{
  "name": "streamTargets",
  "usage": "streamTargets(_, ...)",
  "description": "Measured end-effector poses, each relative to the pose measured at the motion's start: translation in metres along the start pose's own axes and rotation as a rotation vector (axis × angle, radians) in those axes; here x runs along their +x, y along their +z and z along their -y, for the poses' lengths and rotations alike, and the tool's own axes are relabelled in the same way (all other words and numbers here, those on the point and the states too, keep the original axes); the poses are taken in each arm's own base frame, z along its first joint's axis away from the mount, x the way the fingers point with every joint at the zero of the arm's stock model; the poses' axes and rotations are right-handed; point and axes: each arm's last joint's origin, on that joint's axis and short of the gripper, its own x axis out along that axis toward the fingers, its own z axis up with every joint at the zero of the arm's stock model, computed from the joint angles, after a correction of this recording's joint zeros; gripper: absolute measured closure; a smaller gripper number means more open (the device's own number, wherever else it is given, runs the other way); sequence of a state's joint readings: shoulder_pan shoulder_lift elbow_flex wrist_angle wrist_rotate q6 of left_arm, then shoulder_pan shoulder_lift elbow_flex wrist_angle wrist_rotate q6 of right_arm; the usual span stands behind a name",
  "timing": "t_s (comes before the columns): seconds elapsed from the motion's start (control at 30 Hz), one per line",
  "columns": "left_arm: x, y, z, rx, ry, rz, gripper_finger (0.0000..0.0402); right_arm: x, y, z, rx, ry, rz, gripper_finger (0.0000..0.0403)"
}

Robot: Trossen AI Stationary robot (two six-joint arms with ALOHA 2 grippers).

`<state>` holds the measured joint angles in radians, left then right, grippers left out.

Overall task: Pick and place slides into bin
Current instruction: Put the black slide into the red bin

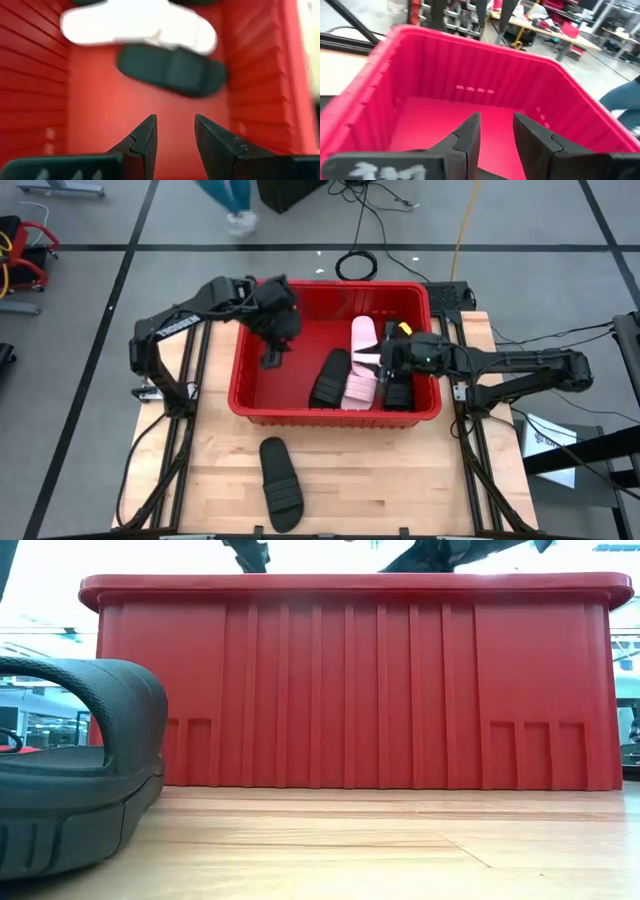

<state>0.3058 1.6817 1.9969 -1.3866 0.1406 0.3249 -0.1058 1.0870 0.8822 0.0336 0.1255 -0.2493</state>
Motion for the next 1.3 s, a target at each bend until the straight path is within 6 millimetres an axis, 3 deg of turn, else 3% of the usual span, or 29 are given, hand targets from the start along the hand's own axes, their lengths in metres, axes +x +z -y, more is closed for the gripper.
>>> streamTargets(0.33,0.009,-0.002,0.059,0.042,-0.101,-0.046,0.0275,-0.004,0.004,-0.022,0.056,0.087,0.012,0.0298)
streamTargets(0.67,0.006,-0.042,0.117,0.007,-0.181,0.090,0.0275,-0.011,0.019,-0.046,0.142,0.182,0.119,0.0298)
streamTargets(0.87,0.024,-0.067,0.157,-0.028,-0.274,0.085,0.0275,-0.015,0.027,-0.059,0.133,0.229,0.190,0.0298)
streamTargets(1.1,0.059,-0.081,0.205,-0.031,-0.366,0.086,0.0275,-0.018,0.029,-0.067,0.150,0.265,0.201,0.0298)
streamTargets(1.3,0.080,-0.102,0.232,-0.063,-0.364,0.100,0.0275,-0.015,0.028,-0.079,0.174,0.302,0.234,0.0298)
